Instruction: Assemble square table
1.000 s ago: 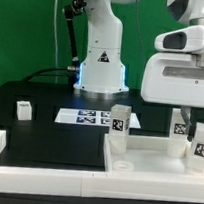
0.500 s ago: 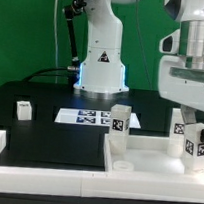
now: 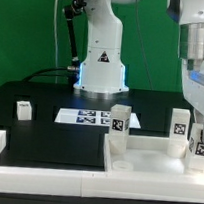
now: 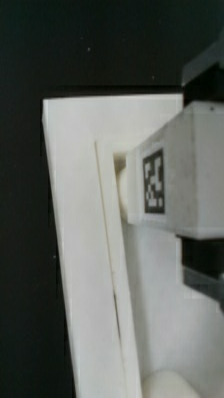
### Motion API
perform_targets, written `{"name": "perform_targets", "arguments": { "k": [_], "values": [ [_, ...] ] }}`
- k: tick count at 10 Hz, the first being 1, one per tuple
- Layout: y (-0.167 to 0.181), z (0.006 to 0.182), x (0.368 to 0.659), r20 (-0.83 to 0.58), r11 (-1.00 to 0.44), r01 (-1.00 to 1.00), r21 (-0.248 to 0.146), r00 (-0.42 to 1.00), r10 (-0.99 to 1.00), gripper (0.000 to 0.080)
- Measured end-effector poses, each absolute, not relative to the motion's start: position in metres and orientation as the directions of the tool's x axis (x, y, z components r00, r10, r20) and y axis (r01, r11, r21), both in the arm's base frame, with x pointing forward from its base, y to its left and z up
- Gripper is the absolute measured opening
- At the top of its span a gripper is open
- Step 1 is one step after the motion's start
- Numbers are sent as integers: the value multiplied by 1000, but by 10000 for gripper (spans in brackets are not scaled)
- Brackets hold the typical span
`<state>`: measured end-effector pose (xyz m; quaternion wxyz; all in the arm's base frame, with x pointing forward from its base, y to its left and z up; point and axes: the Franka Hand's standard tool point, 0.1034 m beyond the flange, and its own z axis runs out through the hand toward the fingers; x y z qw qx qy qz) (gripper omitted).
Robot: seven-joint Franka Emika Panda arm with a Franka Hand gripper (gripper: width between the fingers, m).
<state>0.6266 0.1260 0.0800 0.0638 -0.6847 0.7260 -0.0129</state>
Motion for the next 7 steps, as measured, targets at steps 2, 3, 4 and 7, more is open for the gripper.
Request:
{"name": "perform_targets", "arguments": {
  "k": [2, 3, 4, 7],
  "values": [
    [126, 81, 628, -29, -253, -960, -122, 258, -966, 560],
    [125, 81, 629, -9, -421, -898, -132, 425, -905, 625],
    [123, 82, 629, 11, -464, -873, -151, 468, -884, 642],
    [119, 81, 630, 69, -709, -694, -124, 707, -704, 649]
  ]
}}
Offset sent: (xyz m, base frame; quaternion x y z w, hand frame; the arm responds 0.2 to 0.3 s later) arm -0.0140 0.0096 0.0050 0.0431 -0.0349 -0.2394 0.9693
